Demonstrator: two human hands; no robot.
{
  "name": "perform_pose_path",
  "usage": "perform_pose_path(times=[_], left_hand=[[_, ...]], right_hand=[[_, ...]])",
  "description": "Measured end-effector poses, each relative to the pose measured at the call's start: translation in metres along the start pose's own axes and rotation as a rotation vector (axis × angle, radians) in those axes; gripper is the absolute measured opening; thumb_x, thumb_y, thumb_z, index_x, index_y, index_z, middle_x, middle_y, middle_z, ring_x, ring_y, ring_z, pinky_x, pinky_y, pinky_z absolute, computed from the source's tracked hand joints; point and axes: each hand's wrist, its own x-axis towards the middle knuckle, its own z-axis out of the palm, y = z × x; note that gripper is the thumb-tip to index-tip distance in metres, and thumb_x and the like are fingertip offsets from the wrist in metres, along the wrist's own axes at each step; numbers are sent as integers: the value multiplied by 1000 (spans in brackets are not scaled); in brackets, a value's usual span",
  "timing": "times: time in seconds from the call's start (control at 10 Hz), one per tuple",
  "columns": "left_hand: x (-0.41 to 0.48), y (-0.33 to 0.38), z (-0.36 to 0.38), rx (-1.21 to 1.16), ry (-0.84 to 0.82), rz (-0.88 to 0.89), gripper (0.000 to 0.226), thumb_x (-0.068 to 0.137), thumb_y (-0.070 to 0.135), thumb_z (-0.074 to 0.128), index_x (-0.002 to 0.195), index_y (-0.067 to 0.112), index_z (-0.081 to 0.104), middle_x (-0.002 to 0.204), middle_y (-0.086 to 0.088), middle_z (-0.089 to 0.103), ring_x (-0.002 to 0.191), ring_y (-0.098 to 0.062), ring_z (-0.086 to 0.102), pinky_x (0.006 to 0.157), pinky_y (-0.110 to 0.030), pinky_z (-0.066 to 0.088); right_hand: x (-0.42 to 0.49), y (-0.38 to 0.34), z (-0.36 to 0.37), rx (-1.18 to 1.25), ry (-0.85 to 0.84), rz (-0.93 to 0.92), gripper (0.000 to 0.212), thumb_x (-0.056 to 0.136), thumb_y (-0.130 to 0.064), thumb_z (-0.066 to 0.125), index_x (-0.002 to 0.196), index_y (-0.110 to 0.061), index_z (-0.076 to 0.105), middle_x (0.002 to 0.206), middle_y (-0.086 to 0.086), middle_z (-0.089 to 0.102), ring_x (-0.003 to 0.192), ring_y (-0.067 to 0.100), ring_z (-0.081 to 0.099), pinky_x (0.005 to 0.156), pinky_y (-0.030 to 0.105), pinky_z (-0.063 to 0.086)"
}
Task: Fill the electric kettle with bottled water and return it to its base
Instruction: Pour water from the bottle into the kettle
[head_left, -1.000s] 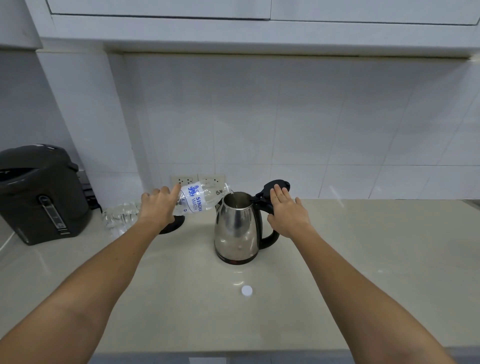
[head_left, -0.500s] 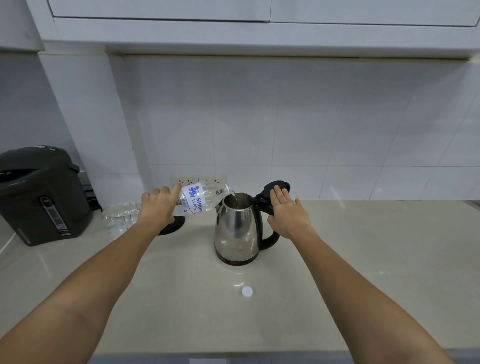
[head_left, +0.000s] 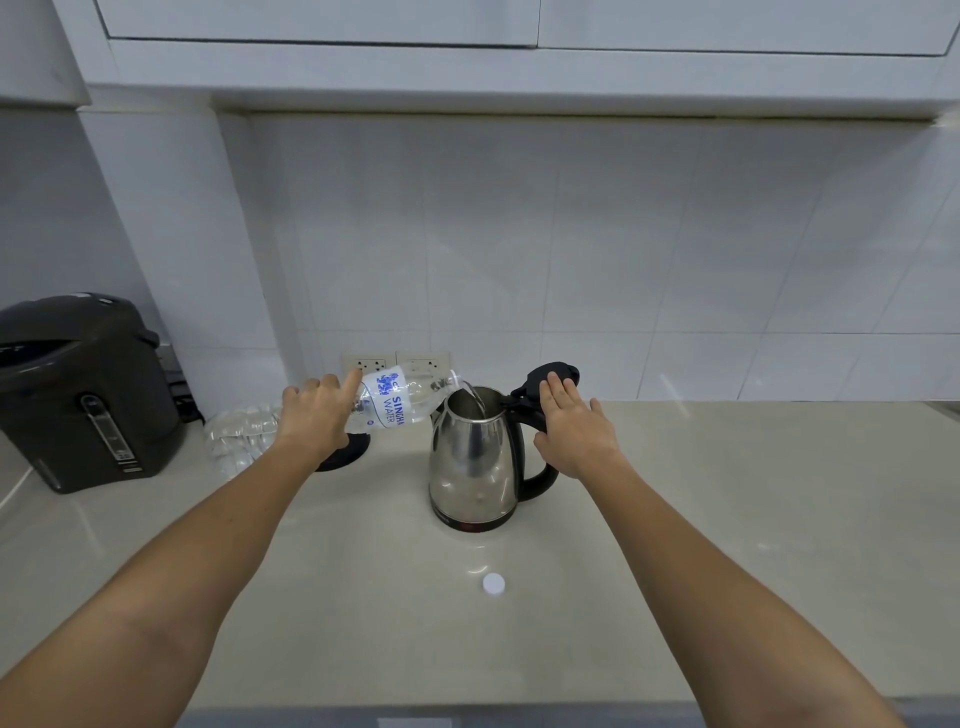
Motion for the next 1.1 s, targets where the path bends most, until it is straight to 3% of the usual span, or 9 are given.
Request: perform_pose_path(times=[1.1], left_hand=[[-2, -1, -1, -14, 2, -3, 73, 70, 18, 74, 131, 17, 34, 101, -5, 58, 90, -26, 60, 75, -35, 45]], right_hand=[[1, 0, 1, -11, -2, 0, 68, 98, -27, 36, 152, -9, -2, 162, 4, -9, 149, 20, -4, 119, 45, 11]])
